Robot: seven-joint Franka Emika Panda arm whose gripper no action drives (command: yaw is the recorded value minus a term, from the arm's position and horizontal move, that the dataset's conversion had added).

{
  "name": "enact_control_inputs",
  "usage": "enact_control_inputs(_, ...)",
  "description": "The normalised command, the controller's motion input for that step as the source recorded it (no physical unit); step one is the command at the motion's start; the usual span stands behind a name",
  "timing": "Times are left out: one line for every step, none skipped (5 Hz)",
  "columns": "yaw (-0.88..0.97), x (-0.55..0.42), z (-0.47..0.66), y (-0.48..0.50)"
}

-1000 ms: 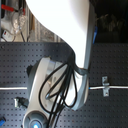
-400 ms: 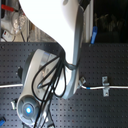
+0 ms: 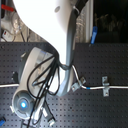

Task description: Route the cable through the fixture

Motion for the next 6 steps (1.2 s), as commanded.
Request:
enact_control_inputs(0.00, -0.411, 0.08, 0.415)
enact_control_inputs(0.00, -0.467, 0.13, 0.422)
enact_control_inputs(0.00, -0.406, 0.11, 0.197)
enact_control_inputs(0.03, -0.343, 0.01, 0.078)
enact_control_inputs(0.00, -0.184, 0.00, 0.043)
enact_control_inputs(-0.04, 0.000, 0.00, 0.000)
